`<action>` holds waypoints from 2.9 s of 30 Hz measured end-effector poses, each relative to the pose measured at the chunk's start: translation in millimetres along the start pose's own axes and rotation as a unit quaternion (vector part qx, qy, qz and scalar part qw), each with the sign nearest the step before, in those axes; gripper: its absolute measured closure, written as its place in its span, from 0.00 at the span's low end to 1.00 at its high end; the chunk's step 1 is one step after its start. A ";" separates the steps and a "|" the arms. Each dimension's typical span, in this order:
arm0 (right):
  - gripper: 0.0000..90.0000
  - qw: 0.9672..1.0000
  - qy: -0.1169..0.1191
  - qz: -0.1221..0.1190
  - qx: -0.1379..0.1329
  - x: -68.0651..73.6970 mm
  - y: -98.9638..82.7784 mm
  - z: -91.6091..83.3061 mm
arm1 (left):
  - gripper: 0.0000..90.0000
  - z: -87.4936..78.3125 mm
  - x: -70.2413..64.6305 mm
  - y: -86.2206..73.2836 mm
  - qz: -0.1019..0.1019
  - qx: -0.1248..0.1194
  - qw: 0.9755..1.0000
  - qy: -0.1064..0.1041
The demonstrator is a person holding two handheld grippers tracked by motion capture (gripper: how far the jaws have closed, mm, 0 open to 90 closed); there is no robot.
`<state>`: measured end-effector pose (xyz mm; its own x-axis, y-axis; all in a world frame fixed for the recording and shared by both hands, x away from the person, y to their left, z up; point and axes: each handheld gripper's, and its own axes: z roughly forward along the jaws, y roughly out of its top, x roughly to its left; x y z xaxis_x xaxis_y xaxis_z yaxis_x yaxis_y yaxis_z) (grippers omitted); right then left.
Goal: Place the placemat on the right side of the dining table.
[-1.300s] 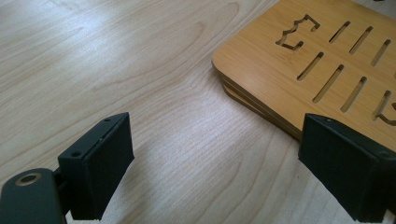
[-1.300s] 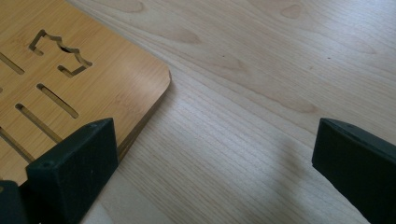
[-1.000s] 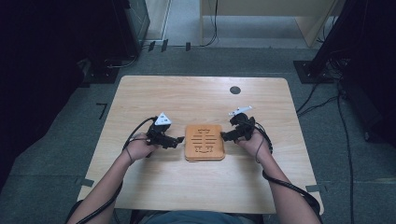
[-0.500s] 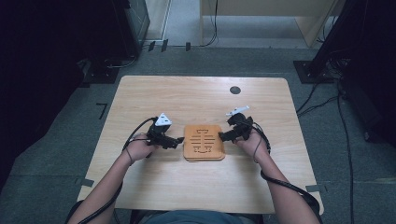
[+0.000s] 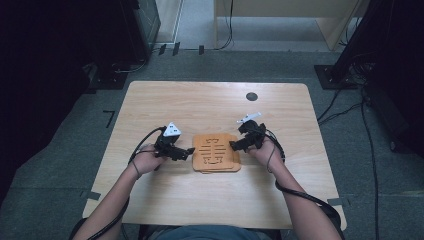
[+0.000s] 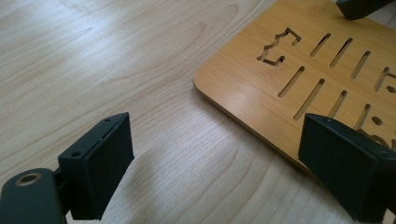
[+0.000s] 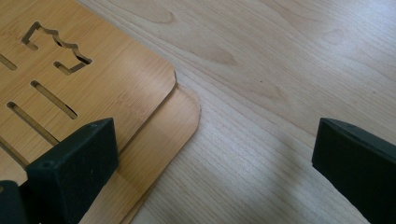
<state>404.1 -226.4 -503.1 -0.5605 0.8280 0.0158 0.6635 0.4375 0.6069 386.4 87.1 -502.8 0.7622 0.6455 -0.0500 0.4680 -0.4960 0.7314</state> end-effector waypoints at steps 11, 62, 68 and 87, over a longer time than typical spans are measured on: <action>0.00 1.000 0.009 -0.014 0.001 5.3 8.0 7.2 | 0.16 -6.9 -1.7 -3.0 -0.009 -0.005 1.000 -0.008; 0.16 0.997 0.074 0.007 -0.007 37.6 31.1 -0.8 | 0.16 1.8 -24.1 -0.4 0.010 -0.011 0.999 -0.051; 0.16 0.997 0.082 0.010 -0.010 40.6 32.0 -2.7 | 0.16 4.6 -25.4 -3.1 0.015 -0.005 0.999 -0.052; 0.17 0.993 0.120 0.007 0.017 51.2 28.1 9.3 | 0.16 8.1 -23.4 -7.7 0.002 -0.008 0.998 -0.055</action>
<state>398.6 -168.4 -492.6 -0.6500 0.7290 0.2148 0.6862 0.4415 0.5780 368.5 71.1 -512.8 0.8091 0.5751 -0.1212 0.4581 -0.4879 0.7431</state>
